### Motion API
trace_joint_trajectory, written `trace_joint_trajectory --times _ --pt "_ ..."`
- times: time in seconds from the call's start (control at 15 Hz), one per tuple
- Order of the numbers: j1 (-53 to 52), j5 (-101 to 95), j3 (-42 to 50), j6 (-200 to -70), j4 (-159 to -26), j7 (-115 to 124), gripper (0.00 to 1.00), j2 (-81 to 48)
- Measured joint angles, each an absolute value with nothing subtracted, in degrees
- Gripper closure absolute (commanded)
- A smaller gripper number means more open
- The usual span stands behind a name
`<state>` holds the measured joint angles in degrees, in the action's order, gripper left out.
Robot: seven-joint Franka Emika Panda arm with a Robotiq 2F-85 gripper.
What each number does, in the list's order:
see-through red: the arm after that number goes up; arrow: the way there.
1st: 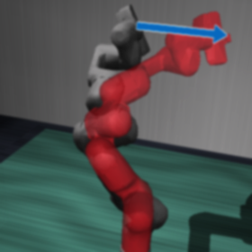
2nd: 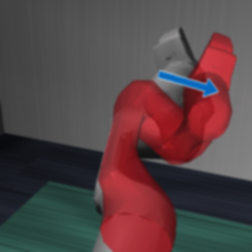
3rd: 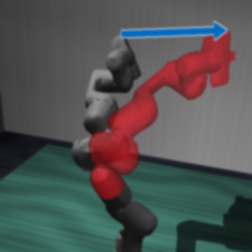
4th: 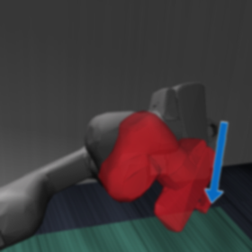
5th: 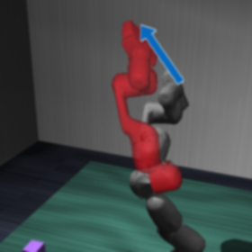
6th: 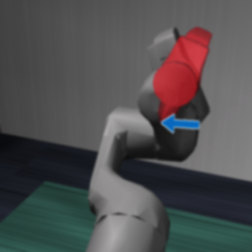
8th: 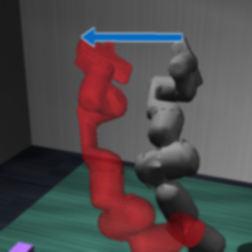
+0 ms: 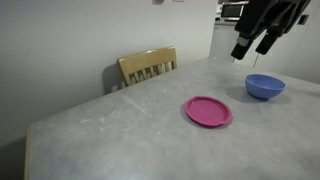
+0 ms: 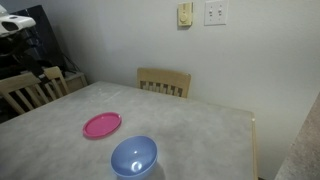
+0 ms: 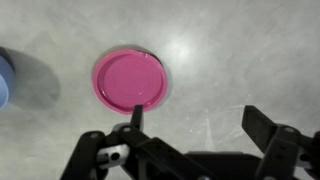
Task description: Put the pink lid on the blue bowl
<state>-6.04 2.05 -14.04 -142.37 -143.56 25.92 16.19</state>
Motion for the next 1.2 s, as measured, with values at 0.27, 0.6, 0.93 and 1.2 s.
trace_joint_trajectory --times 0.27,0.6,0.93,1.2 --pt "-6.63 6.96 -11.03 -146.07 -144.13 18.50 0.00 12.14" --pt "-6.94 6.78 -10.54 -146.08 -142.95 15.31 0.00 7.19" --pt "-7.18 8.78 -10.25 -146.14 -141.74 14.38 0.00 6.39" --pt "-7.22 8.78 -10.00 -146.11 -141.27 13.99 0.00 5.18"
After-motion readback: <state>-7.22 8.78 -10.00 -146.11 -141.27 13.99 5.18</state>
